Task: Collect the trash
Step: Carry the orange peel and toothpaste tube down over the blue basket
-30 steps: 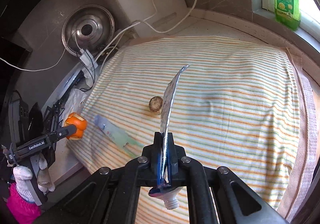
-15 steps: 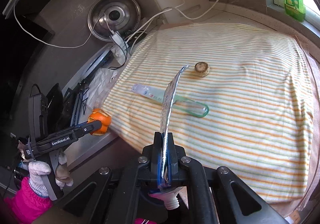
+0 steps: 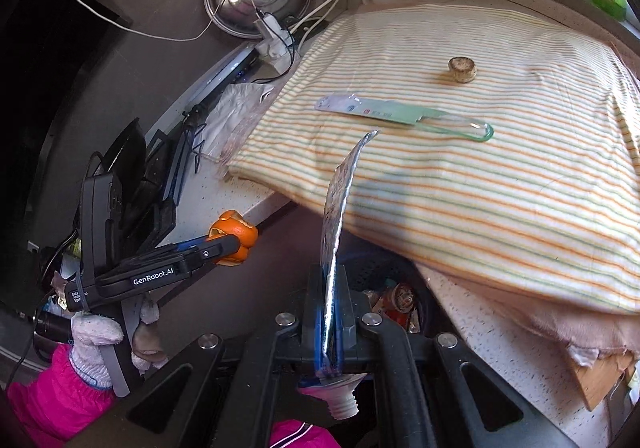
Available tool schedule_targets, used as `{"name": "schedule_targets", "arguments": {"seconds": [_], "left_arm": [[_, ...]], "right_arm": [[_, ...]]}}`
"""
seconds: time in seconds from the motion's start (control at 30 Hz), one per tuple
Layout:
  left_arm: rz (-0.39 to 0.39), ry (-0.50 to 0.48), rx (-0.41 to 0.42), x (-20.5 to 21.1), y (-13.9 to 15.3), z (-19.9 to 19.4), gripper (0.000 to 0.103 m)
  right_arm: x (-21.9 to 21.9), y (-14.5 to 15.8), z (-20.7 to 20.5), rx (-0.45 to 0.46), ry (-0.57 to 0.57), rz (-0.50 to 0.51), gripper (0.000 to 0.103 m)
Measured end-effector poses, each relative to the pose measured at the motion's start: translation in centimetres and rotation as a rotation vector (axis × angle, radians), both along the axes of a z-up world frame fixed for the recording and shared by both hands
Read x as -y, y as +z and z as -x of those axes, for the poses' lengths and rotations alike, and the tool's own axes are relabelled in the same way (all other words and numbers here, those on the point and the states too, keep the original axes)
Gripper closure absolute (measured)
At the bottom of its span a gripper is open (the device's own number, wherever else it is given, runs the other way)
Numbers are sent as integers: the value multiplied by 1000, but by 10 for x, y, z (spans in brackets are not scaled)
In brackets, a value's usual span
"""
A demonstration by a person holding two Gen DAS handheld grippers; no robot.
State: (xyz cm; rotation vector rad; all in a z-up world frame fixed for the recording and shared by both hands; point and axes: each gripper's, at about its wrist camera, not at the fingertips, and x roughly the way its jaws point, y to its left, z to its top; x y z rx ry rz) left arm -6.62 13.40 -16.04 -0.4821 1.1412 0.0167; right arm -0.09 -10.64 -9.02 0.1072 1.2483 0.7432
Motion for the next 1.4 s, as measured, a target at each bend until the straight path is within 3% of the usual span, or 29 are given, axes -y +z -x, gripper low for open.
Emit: {"name": "schedule_targets", "arguments": {"seconds": [0.47, 0.83, 1.4], "left_arm": [[16, -13, -48, 7, -28, 29, 58], [31, -47, -116, 23, -64, 37, 58], [20, -68, -200, 37, -115, 26, 58]], "right_arm": [[-24, -21, 41, -37, 56, 39, 101], [-32, -55, 57, -78, 74, 98, 101], [-43, -110, 55, -130, 66, 165, 101]]}}
